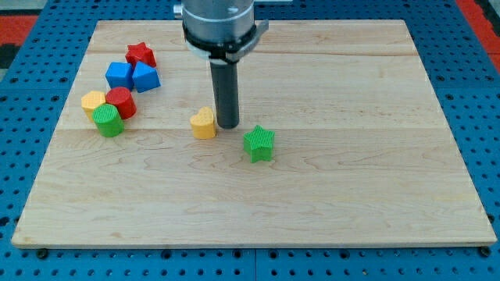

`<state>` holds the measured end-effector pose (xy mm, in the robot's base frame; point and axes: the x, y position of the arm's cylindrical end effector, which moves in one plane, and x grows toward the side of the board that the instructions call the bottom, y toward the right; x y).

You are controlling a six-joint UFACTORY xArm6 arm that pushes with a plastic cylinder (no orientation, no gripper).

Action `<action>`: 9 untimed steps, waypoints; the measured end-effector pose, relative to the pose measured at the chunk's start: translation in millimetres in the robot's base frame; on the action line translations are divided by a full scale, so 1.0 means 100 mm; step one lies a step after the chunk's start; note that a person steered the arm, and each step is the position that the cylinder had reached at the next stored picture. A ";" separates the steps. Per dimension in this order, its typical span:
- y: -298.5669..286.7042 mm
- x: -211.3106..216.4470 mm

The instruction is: Keep yellow heart and green star in a vertical line

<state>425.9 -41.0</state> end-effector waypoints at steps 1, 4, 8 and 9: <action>-0.17 0.05; -0.62 0.18; 1.45 0.50; 1.18 0.69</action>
<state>494.5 77.4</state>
